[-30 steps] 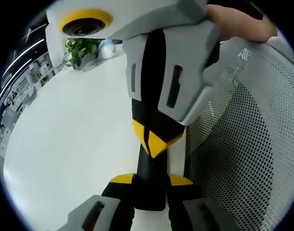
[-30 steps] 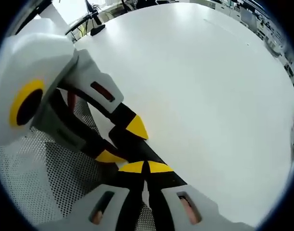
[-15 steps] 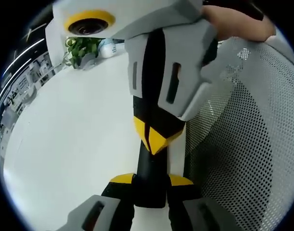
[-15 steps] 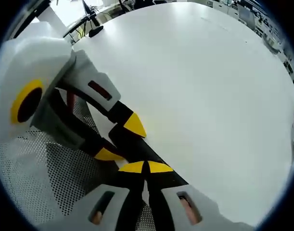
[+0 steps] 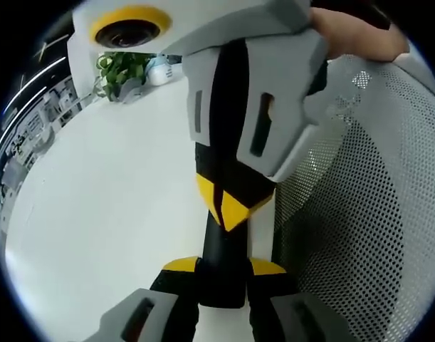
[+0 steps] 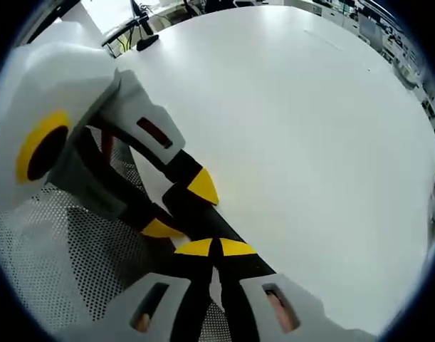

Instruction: Press the specified remote control buttons in sequence, fully releasing each button before pressing the next.

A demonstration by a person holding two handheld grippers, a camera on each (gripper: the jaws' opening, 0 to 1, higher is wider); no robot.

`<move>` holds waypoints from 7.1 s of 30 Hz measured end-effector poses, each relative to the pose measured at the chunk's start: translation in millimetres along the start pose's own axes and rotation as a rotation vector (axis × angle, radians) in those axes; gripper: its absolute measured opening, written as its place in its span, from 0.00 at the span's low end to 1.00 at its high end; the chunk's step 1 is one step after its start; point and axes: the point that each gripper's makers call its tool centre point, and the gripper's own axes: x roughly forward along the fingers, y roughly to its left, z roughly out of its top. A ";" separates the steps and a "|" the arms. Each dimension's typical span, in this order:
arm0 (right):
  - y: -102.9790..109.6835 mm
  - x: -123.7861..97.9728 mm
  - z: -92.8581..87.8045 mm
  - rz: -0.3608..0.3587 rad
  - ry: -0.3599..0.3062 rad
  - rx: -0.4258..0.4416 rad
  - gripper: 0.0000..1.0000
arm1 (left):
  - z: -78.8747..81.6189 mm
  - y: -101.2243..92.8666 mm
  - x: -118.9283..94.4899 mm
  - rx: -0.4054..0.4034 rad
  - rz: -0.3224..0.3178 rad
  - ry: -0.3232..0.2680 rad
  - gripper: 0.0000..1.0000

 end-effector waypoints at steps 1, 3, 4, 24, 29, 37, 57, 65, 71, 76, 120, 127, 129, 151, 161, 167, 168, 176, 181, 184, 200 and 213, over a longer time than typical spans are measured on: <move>-0.7 0.1 -0.3 -0.004 0.001 -0.001 0.00 | 0.0 0.1 0.0 0.000 0.000 0.000 0.25; -1.3 0.1 -0.5 -0.009 0.002 -0.006 0.00 | -0.1 0.3 -0.1 0.000 0.000 0.000 0.25; -1.0 0.1 -0.7 -0.007 0.003 -0.005 0.00 | -0.2 0.4 -0.2 -0.001 0.000 0.000 0.25; -0.5 1.3 0.5 -0.024 -0.018 -0.158 0.00 | -0.8 1.8 0.1 -0.005 0.001 -0.003 0.25; -1.9 1.7 0.9 -0.020 -0.012 -0.094 0.00 | -0.6 1.5 0.1 -0.011 0.006 -0.010 0.25; -2.2 0.6 1.6 -0.003 -0.007 0.003 0.00 | -0.3 1.0 -0.3 -0.008 0.006 -0.007 0.25; 9.6 4.9 7.0 0.083 -0.029 0.106 0.00 | -0.2 0.0 -0.9 -0.002 0.004 -0.002 0.25; 9.7 5.3 6.5 0.095 -0.031 0.131 0.00 | 0.1 -0.7 -1.4 0.001 0.003 0.001 0.25; 9.4 6.3 6.5 0.114 -0.039 0.193 0.00 | 0.2 -0.7 -1.1 0.000 0.002 0.000 0.25; 9.6 5.7 6.5 0.128 -0.047 0.222 0.00 | 0.1 -0.4 -0.8 -0.006 0.004 -0.004 0.25; 10.4 5.3 6.0 0.069 -0.025 0.151 0.00 | 1.4 1.1 0.3 -0.006 0.009 -0.006 0.25; 9.6 4.8 5.8 0.087 -0.037 0.172 0.00 | 1.1 1.3 1.0 -0.006 0.007 -0.006 0.25; 11.7 3.4 6.6 0.082 -0.041 0.172 0.00 | 0.7 1.1 1.0 -0.011 0.011 -0.011 0.25; 0.4 -118.6 60.2 0.132 -0.705 0.371 0.00 | 2.3 0.1 -0.3 -0.017 0.018 -0.068 0.25; -40.8 -233.2 32.8 -0.209 -1.038 0.409 0.00 | 2.9 0.2 -0.5 -0.022 0.027 -0.060 0.25; -57.6 -280.2 2.0 -0.480 -1.099 0.425 0.00 | 4.5 0.4 0.7 -0.035 0.037 -0.064 0.25; -57.4 -284.4 -1.1 -0.494 -1.110 0.433 0.00 | 4.8 0.3 0.9 -0.035 0.037 -0.065 0.25; -63.5 -283.2 -48.5 -0.667 -1.100 0.509 0.25 | 5.8 -0.3 1.6 -0.025 0.034 -0.044 0.25; -70.2 -267.0 -73.8 -0.810 -0.988 0.464 0.37 | 5.3 -0.4 1.1 -0.031 0.036 -0.033 0.25; -73.7 -262.1 -77.0 -0.823 -1.008 0.488 0.48 | 4.7 -0.7 0.8 -0.024 0.038 -0.030 0.25; -90.7 -270.2 -74.5 -0.940 -1.140 0.555 0.91 | 3.3 -0.3 0.6 0.001 0.014 -0.009 0.25; -89.3 -278.1 -49.1 -0.994 -1.160 0.418 1.00 | 1.2 1.6 -0.3 0.057 -0.020 0.018 0.24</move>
